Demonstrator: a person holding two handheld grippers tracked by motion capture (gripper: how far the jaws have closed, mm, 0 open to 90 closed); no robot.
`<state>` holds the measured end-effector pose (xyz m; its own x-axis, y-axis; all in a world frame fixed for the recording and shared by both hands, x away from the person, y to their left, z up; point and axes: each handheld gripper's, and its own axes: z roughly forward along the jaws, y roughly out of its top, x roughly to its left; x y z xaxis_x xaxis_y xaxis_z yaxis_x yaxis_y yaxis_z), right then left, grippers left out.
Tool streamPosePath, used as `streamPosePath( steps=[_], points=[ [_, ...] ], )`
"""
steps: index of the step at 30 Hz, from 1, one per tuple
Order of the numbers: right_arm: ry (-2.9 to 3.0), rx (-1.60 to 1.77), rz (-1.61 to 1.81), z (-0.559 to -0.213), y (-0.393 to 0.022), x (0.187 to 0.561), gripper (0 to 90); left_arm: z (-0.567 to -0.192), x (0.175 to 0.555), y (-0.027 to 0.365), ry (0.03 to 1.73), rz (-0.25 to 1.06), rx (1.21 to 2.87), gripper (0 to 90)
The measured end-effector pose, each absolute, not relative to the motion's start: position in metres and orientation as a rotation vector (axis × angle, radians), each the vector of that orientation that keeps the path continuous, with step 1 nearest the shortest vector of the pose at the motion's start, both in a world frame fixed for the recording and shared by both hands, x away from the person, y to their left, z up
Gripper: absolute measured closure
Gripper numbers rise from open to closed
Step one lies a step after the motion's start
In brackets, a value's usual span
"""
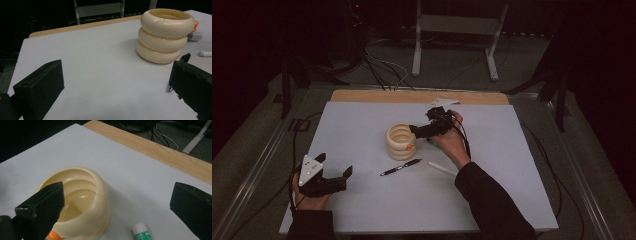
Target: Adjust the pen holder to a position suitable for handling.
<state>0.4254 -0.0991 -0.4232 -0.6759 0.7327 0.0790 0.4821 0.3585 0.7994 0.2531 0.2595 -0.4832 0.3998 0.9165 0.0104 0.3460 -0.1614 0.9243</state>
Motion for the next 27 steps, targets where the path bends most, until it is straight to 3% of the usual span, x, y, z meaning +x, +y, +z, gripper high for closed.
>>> streamPosePath(
  steps=[27],
  points=[
    [2.335,1.02,1.115,-0.423,-0.146,0.428,0.1,-0.487,0.251,0.265,1.135,0.761,1.704,0.2]
  ],
)
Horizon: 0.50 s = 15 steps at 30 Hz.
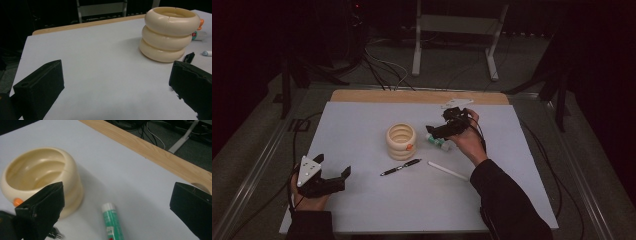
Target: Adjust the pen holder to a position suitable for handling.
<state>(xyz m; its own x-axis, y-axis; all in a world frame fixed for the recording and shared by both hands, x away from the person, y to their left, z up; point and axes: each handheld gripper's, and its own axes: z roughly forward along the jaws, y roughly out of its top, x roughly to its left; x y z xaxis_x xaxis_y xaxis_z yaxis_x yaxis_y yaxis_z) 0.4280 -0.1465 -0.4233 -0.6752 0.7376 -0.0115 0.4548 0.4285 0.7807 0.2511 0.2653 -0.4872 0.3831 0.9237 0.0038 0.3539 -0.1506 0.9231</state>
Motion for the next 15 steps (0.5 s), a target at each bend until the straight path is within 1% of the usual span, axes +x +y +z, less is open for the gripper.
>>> streamPosePath(
  steps=[6,15],
  points=[
    [2.353,0.994,1.042,-0.43,-0.159,0.43,0.1,-0.488,0.253,0.268,1.143,0.757,1.697,0.3],
    [2.358,1.007,1.037,-0.436,-0.171,0.428,0.1,-0.488,0.252,0.266,1.139,0.761,1.701,0.2]
  ],
)
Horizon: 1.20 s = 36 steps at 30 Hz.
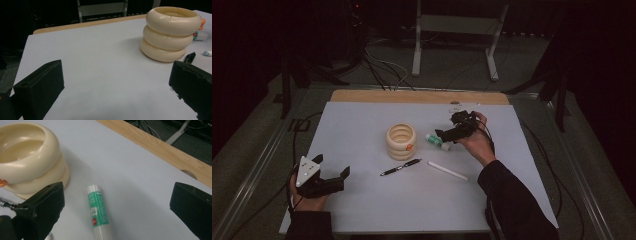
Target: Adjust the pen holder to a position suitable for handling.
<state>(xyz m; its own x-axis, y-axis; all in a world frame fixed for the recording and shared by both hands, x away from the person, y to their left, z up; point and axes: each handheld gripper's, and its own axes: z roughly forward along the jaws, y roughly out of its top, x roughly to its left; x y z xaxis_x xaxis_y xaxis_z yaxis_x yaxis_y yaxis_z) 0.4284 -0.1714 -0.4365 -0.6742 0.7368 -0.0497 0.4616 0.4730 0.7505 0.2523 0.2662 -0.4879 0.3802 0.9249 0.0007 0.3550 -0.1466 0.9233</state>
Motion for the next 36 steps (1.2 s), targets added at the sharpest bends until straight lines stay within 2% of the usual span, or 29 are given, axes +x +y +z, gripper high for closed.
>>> streamPosePath(
  steps=[20,36],
  points=[
    [2.356,1.068,0.992,-0.452,-0.198,0.425,0.1,-0.488,0.254,0.264,1.13,0.759,1.706,0.2],
    [2.415,1.071,0.901,-0.463,-0.2,0.425,0.1,-0.485,0.25,0.263,1.127,0.77,1.701,0.3]
  ],
)
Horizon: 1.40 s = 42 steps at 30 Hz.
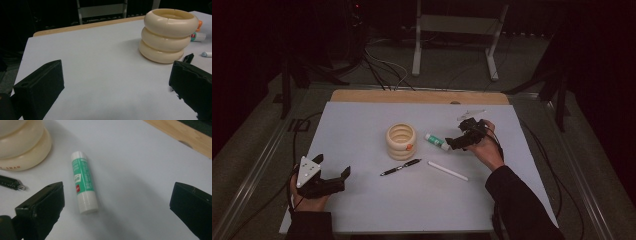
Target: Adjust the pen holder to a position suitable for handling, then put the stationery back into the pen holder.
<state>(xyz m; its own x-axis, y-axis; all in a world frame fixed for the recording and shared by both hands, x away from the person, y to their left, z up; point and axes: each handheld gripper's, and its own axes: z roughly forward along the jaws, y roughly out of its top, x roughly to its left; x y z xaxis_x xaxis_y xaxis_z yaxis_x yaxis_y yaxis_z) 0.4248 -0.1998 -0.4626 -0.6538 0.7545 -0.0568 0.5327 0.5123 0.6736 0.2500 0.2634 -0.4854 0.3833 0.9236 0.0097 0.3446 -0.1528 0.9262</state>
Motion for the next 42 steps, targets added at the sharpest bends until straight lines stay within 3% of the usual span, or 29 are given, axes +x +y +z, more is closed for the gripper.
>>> streamPosePath(
  steps=[25,30,33,39,42],
  points=[
    [2.489,1.052,0.871,-0.476,-0.188,0.425,0.2,-0.485,0.248,0.264,1.133,0.779,1.701,0.3],
    [2.53,1.044,0.85,-0.481,-0.183,0.426,3.7,-0.486,0.248,0.264,1.136,0.78,1.7,0.2],
    [2.553,1.043,0.842,-0.484,-0.181,0.427,7.3,-0.486,0.248,0.264,1.137,0.779,1.7,0.2],
    [2.593,0.992,0.841,-0.491,-0.177,0.427,35.3,-0.486,0.249,0.264,1.137,0.775,1.706,0.2],
    [2.591,0.997,0.851,-0.493,-0.175,0.428,42.4,-0.486,0.249,0.263,1.132,0.776,1.706,0.2]
  ],
)
